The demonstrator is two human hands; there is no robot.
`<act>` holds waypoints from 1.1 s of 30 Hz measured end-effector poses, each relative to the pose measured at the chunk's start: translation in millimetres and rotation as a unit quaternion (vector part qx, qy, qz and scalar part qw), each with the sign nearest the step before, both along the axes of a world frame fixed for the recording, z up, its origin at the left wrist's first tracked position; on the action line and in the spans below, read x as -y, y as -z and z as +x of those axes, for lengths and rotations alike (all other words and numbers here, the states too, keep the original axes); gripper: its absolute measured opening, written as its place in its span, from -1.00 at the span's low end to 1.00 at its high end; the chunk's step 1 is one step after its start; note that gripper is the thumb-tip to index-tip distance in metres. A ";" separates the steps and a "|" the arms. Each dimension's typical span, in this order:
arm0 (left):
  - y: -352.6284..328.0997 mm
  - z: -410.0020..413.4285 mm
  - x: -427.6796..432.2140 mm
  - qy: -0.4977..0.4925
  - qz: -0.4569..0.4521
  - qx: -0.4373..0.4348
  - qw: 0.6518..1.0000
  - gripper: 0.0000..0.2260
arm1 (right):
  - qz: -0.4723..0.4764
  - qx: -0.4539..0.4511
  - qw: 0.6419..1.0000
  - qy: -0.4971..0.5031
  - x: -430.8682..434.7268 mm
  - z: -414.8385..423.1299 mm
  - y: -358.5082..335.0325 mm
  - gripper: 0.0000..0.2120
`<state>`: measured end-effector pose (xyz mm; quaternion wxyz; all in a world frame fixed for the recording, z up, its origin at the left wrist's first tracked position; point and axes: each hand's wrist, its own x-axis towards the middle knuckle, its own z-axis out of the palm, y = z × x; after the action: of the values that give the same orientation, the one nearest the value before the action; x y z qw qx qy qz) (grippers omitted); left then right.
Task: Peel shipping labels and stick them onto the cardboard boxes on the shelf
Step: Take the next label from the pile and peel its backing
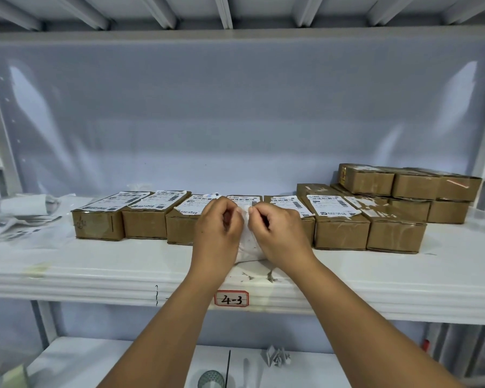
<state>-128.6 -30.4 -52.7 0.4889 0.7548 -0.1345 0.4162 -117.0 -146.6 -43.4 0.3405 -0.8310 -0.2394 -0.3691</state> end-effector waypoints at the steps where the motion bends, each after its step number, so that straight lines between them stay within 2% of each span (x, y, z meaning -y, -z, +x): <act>1: 0.1 0.6 -0.1 0.003 -0.014 -0.008 1.000 -0.85 | 0.006 -0.005 1.000 -0.001 0.6 -0.1 -0.4 -0.68; 7: 0.4 3.3 0.1 0.005 -0.050 -0.024 0.998 -0.84 | 0.028 -0.019 0.999 0.009 -0.9 -3.9 -3.9 -0.55; 18: 1.0 2.3 0.6 -0.033 -0.033 -0.013 0.999 -0.84 | 0.032 -0.009 0.999 0.028 -2.2 -4.5 -4.1 -0.57; 25: 0.6 3.3 0.4 -0.056 -0.049 -0.027 0.997 -0.84 | 0.048 0.010 0.998 0.040 -3.8 -4.2 -4.7 -0.56; 29: -0.7 1.6 1.7 -0.061 -0.053 -0.025 0.996 -0.84 | 0.060 0.015 0.997 0.043 -3.8 -4.3 -3.8 -0.66; 33: -1.8 1.0 1.3 -0.053 -0.070 -0.038 0.995 -0.83 | 0.061 0.022 0.997 0.051 -4.7 -4.8 -4.5 -0.61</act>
<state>-127.6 -31.7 -50.9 0.5226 0.7400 -0.0459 0.4209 -121.8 -141.9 -38.9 0.3657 -0.8115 -0.1808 -0.4183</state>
